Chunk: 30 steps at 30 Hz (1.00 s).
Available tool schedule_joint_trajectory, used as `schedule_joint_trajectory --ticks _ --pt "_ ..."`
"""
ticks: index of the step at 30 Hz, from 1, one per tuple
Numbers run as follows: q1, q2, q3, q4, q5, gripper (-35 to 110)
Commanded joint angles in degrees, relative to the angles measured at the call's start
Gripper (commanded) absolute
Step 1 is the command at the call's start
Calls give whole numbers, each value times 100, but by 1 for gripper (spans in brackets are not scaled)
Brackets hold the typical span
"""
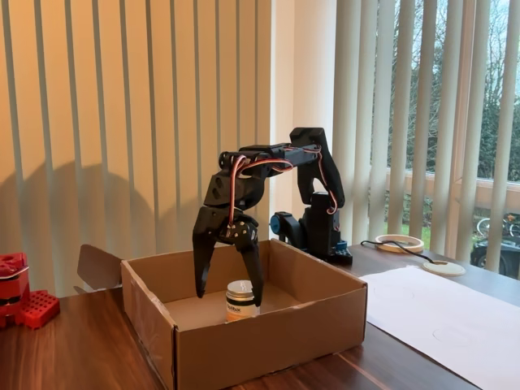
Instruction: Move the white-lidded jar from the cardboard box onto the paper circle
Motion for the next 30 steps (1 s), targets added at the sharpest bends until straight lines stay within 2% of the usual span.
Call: schedule_joint_trajectory --ticks 1,21,30 --pt "79 246 18 -18 -237 46" --pt "79 536 1099 -79 -756 45" --pt "70 703 1301 -79 -835 38"
